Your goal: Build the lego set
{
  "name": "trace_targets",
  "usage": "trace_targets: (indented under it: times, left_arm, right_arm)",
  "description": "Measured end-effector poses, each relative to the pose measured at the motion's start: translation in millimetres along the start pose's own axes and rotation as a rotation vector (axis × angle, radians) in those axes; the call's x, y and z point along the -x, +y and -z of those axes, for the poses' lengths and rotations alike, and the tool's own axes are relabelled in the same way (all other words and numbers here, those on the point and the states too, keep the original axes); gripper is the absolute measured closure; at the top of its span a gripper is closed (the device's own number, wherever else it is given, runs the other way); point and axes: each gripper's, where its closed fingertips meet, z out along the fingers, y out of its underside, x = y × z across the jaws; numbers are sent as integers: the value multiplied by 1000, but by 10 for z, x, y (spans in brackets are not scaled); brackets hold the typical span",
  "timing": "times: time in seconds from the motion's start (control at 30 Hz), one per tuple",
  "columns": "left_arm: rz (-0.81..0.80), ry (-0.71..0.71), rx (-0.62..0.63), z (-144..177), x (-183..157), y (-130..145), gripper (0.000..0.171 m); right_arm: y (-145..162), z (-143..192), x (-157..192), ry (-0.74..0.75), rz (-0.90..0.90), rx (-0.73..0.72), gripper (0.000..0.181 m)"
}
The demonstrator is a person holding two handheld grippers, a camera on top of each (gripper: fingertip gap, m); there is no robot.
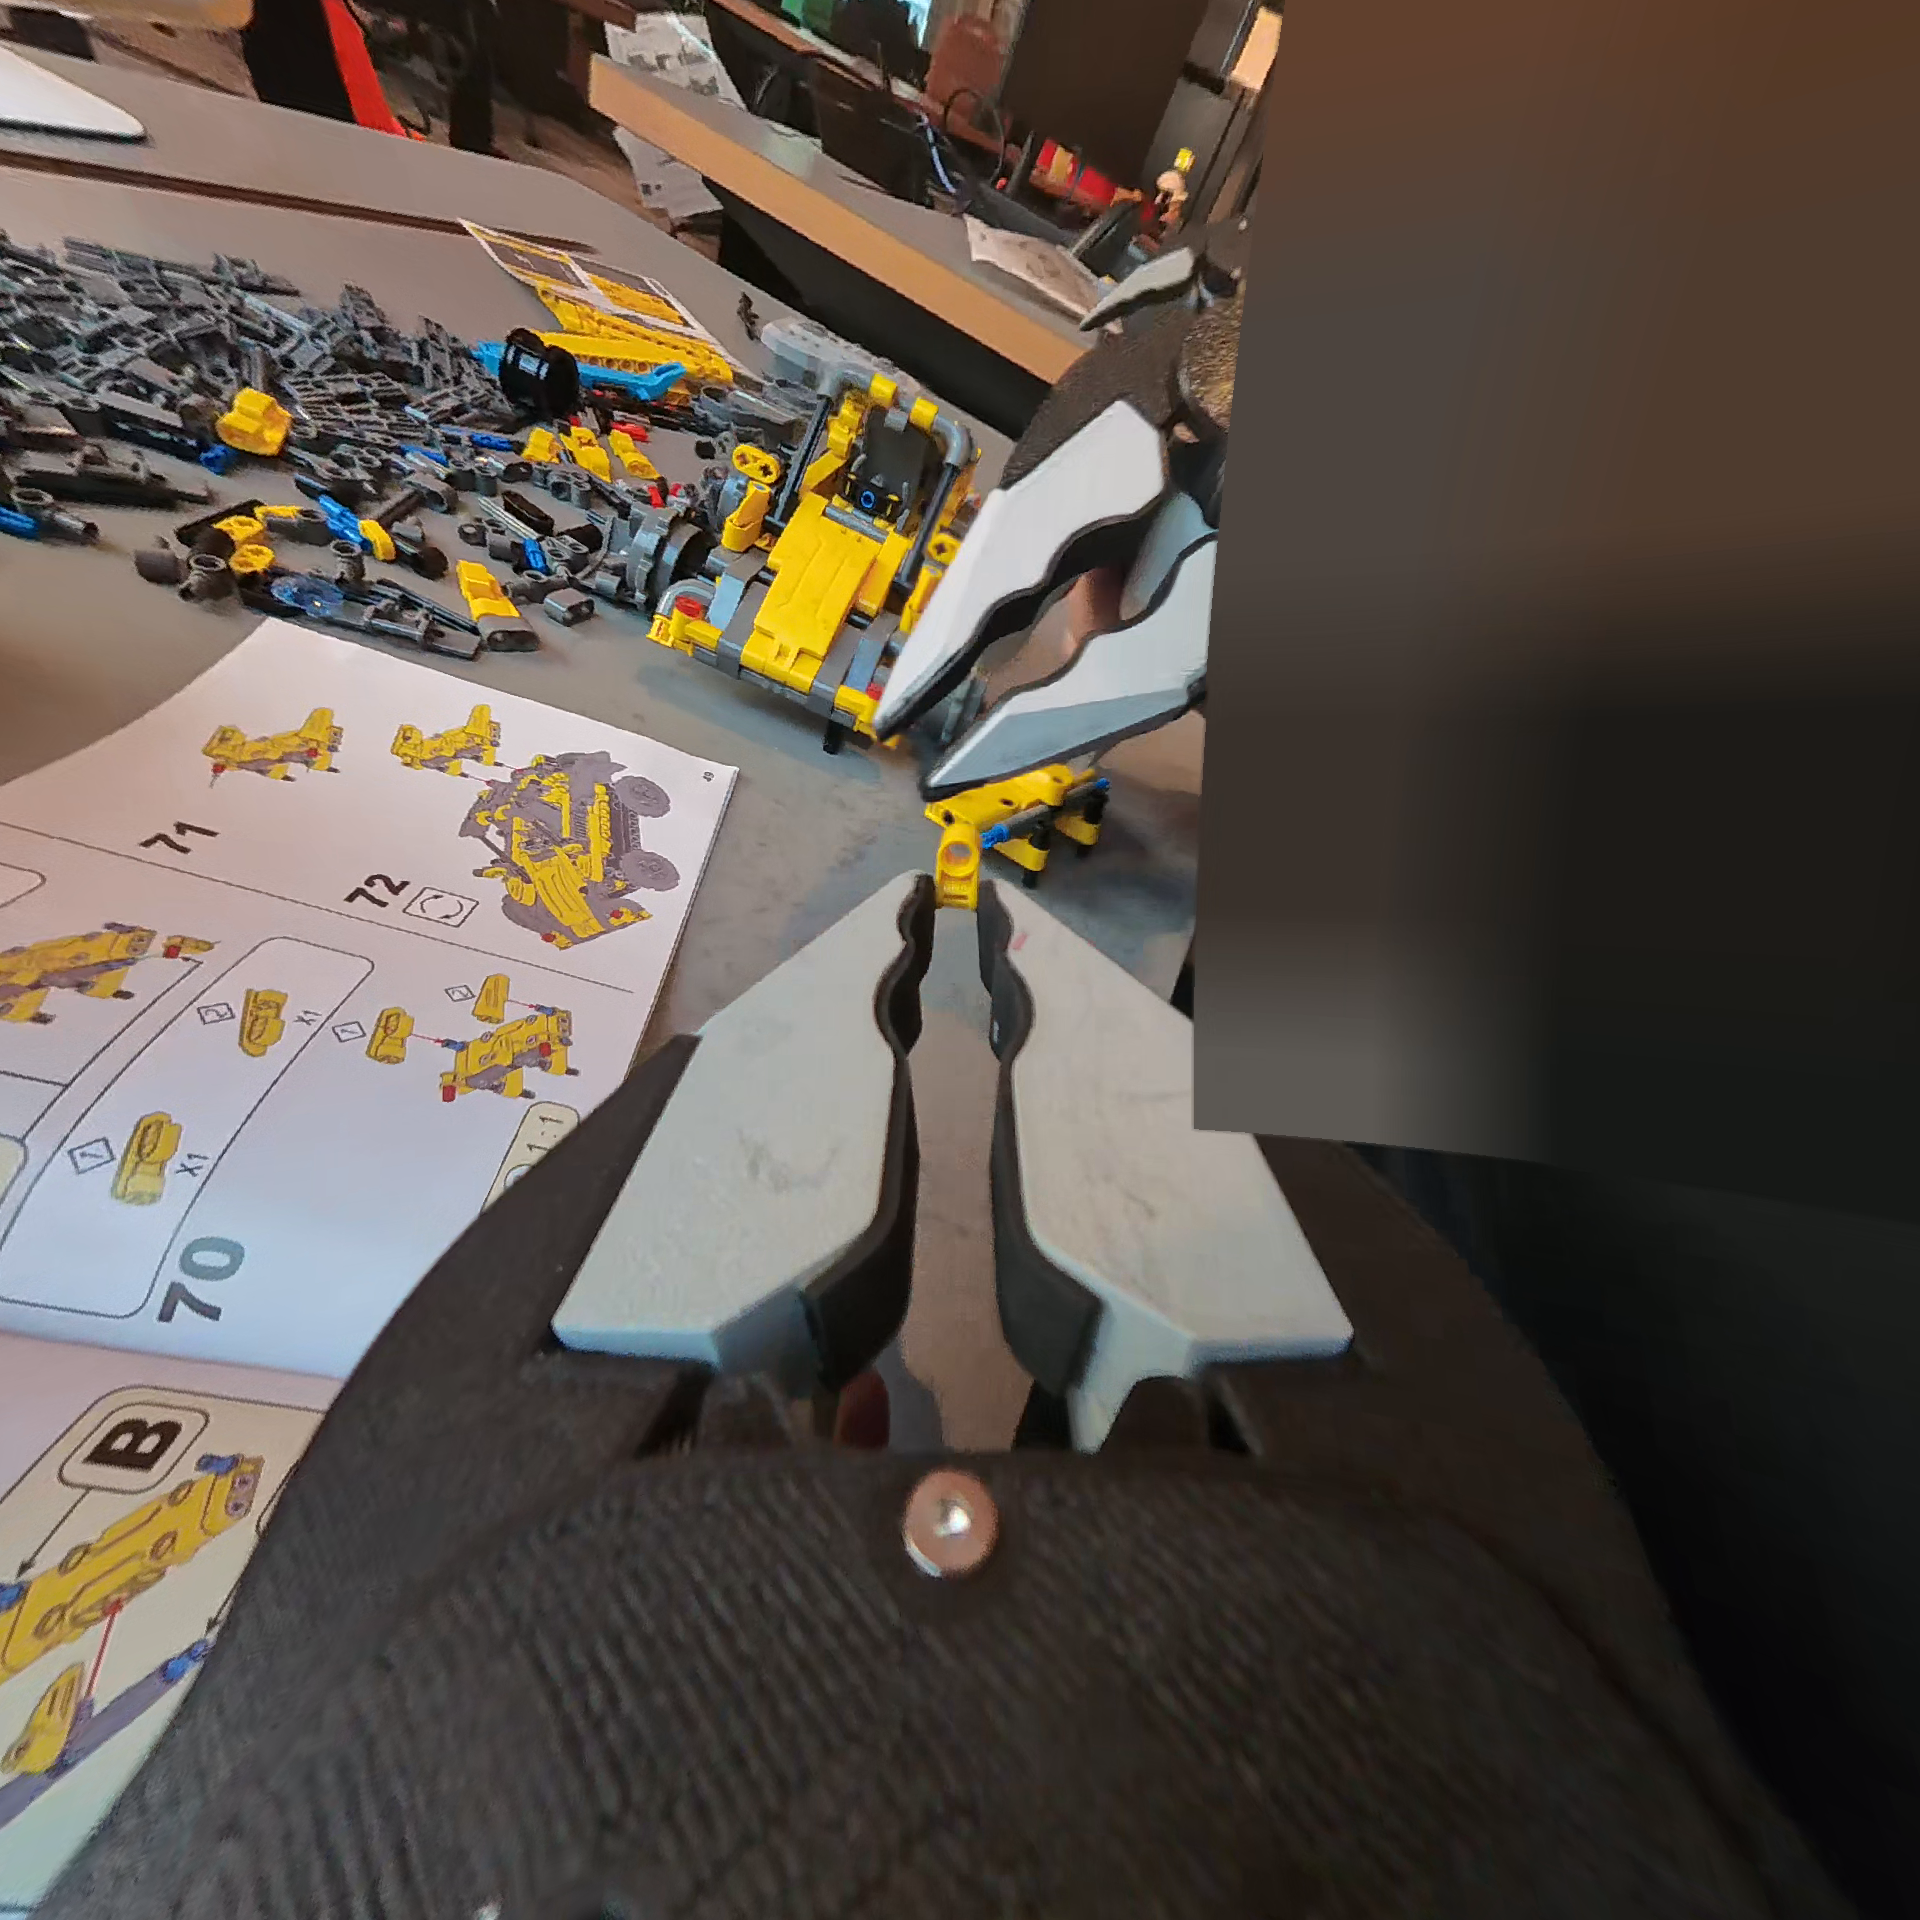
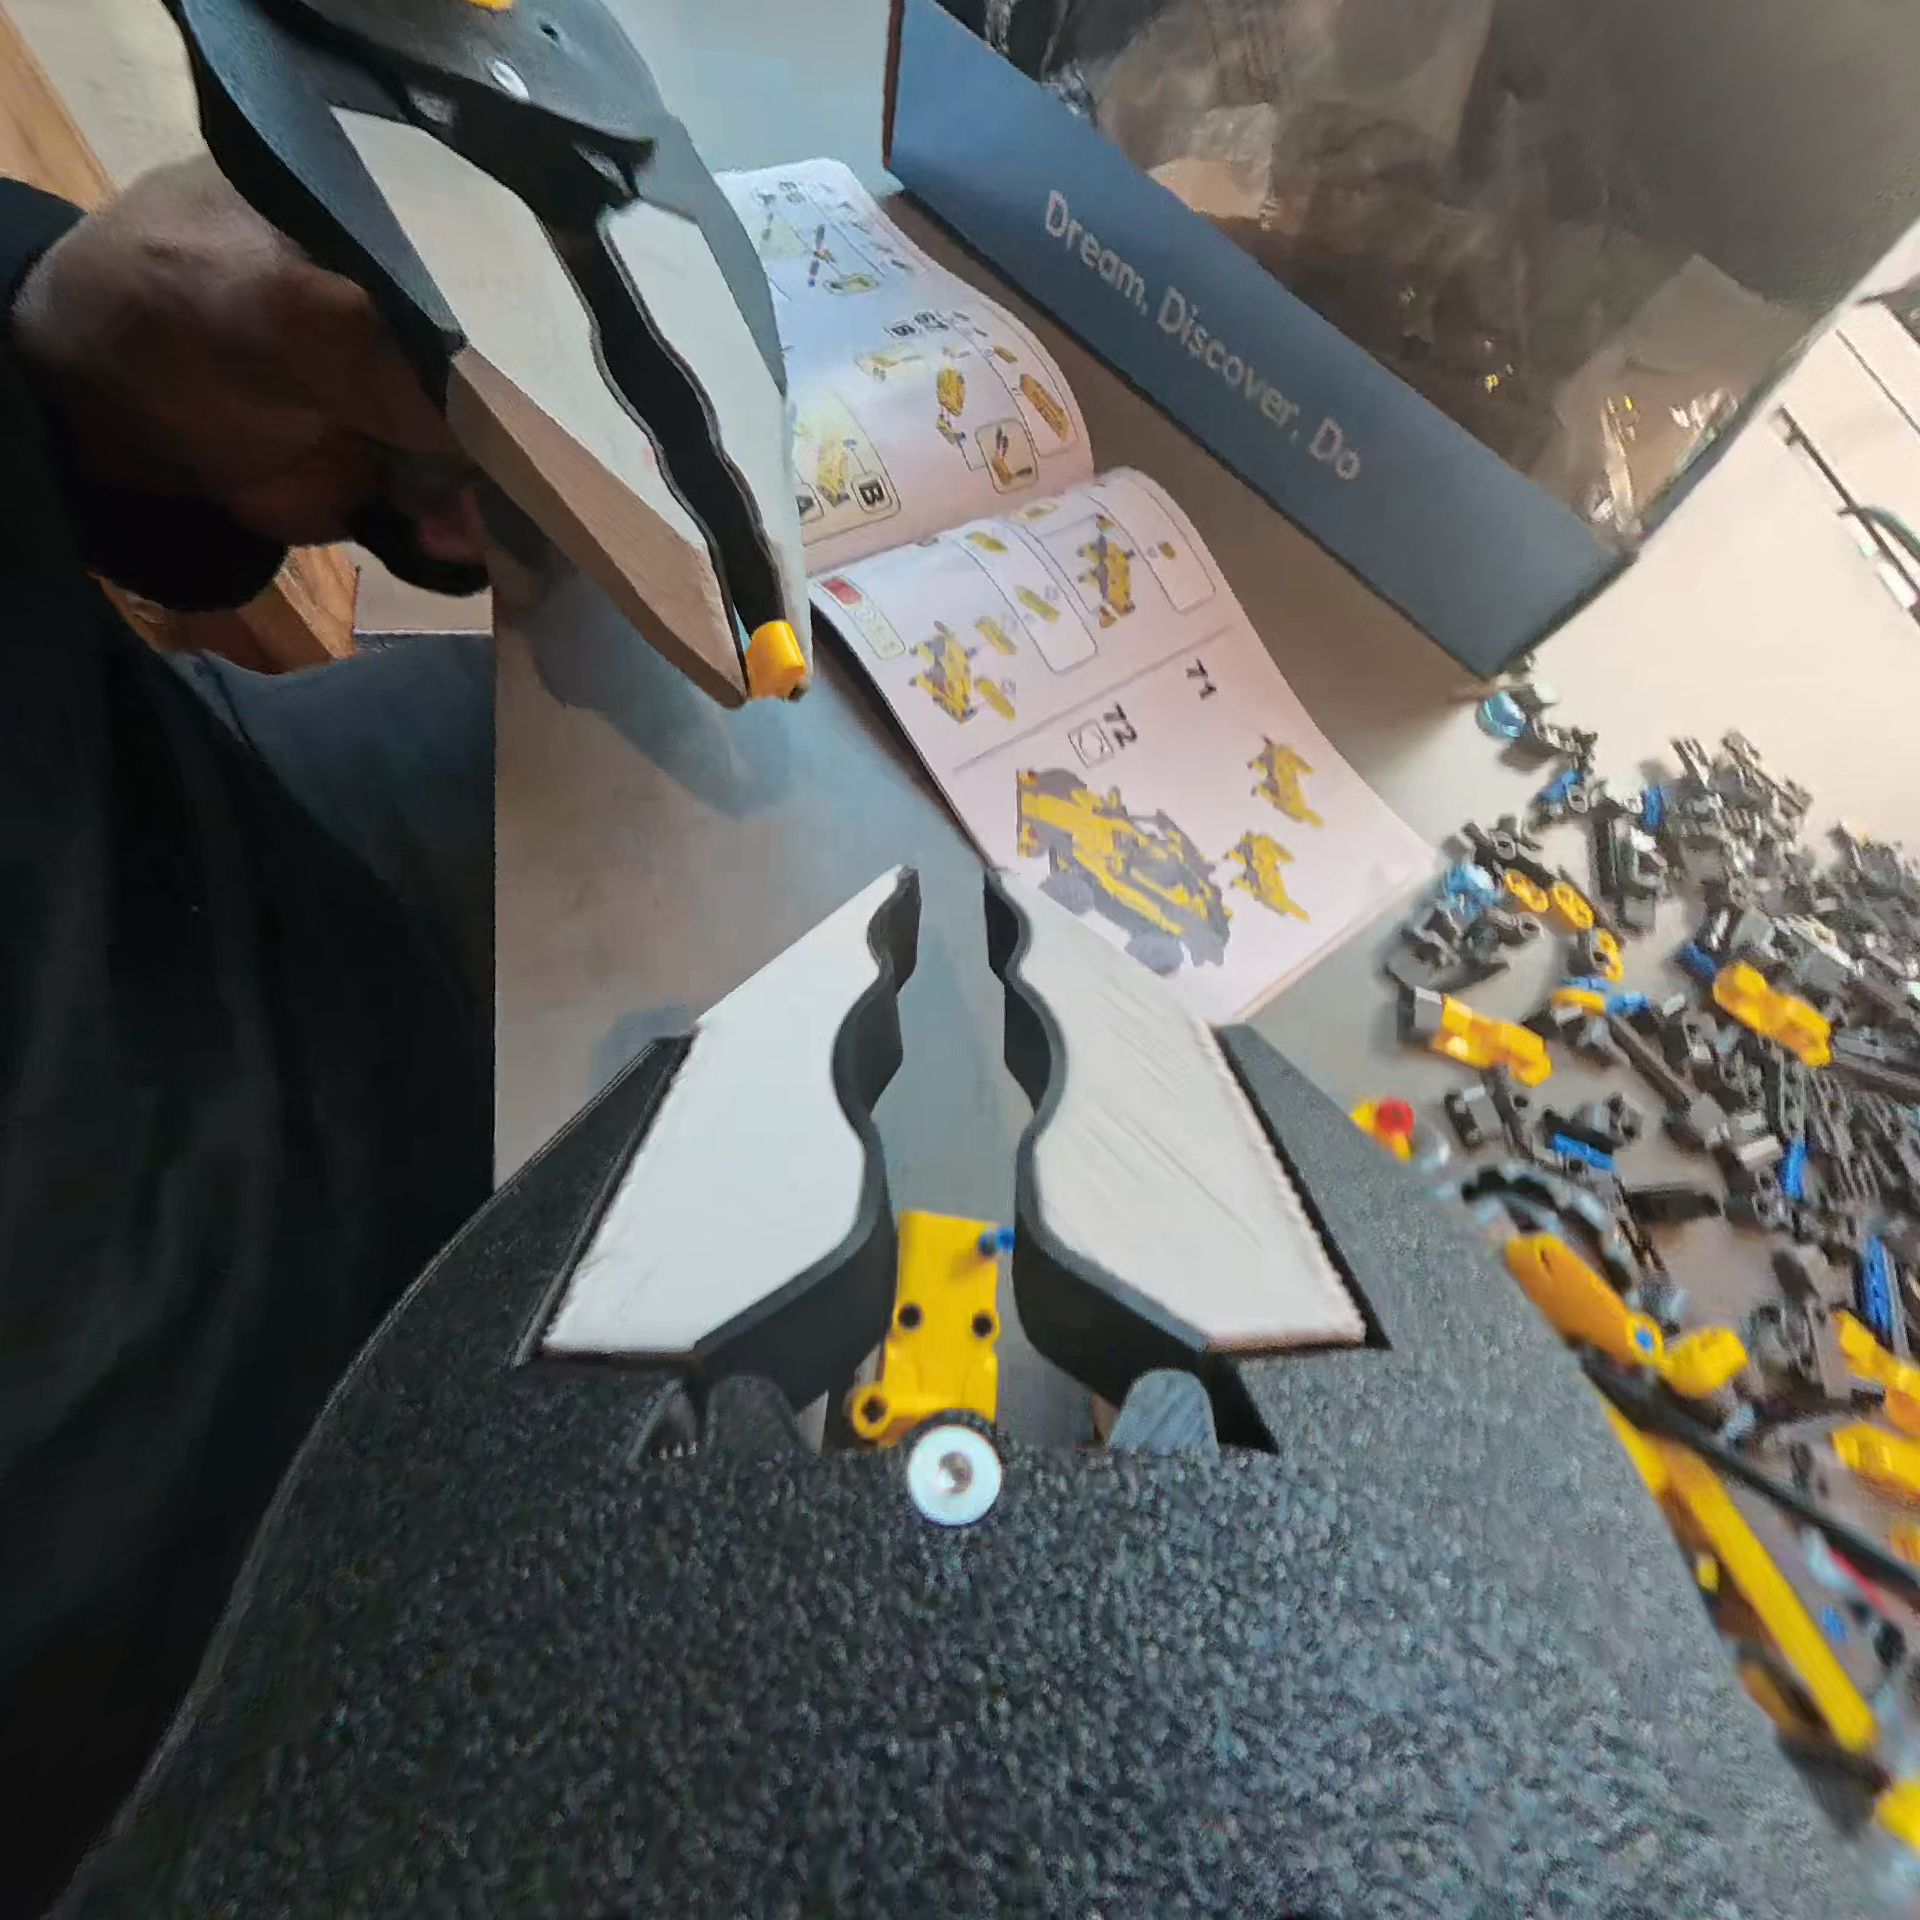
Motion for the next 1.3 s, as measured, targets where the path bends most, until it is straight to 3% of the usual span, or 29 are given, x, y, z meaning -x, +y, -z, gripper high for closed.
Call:
trace_targets:
  times: [0.17, 0.43, 0.7, 0.83, 0.97, 1.17, 1.3]
  left_arm:
    - [13, 43, -16, 23, -35, -18, 167]
    - [37, 62, -22, 27, -38, -20, 167]
    - [-88, -62, -60, 5, -40, -32, 167]
    - [-167, -53, -64, -64, -168, -19, 167]
    - [-210, 14, -96, -145, -385, -18, 167]
    - [-369, 135, -126, -148, -684, -21, 167]
    - [-398, 109, -108, -168, -672, 21, 167]
  right_arm:
    - [-256, -140, -77, -48, -7, -86, 169]
    - [-210, -195, -67, -19, 4, -62, 170]
    - [-134, 148, 35, 73, -2, -76, 171]
    - [-114, 335, 142, 97, -8, -95, 171]
    - [-131, 361, 377, 2, -51, -123, 168]
    - [-355, 417, 733, -268, -202, -249, 165]
    - [-443, 422, 742, -271, -204, -278, 169]
